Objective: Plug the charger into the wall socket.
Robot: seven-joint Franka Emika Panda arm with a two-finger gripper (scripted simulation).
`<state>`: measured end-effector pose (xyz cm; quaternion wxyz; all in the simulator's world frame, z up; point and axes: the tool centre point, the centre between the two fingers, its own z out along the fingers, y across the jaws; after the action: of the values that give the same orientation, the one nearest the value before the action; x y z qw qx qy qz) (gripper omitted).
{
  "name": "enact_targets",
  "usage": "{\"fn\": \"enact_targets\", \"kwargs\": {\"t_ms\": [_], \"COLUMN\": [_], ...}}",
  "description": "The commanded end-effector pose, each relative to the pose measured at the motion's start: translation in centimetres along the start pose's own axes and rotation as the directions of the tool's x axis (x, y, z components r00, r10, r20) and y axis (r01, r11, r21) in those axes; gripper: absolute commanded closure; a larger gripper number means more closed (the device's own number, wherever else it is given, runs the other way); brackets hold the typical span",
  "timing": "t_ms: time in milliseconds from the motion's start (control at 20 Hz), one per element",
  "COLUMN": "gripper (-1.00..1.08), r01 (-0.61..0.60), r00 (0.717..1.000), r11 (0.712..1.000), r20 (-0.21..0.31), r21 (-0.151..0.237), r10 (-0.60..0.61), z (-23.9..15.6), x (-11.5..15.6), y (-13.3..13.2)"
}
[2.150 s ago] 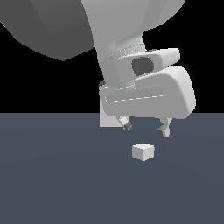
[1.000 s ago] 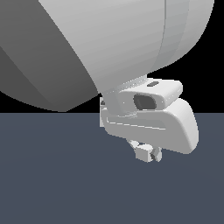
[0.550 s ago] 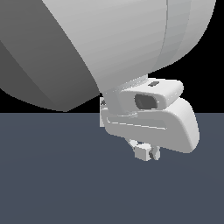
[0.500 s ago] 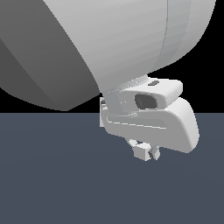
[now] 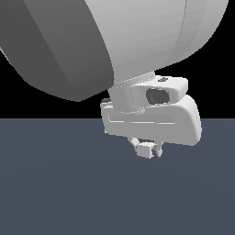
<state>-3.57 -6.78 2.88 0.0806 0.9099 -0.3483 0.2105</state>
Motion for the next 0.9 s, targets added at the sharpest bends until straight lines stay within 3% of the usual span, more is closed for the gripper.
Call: {"fn": "enact_targets", "kwargs": {"t_ms": [0, 350, 850], "gripper": [1.08, 1.08, 1.08], "r01": [0.058, 0.244, 0.460], "r00": [0.998, 0.970, 0.887], "r11": [0.998, 0.963, 0.860], "r20": [-0.003, -0.022, -0.065], "r21": [0.029, 0.118, 0.221], "r10": [-0.058, -0.243, -0.457], "z": [-0.5, -2.2, -4.6], "x": [0.5, 1.8, 2.8], "y": [-0.6, -2.5, -5.1]}}
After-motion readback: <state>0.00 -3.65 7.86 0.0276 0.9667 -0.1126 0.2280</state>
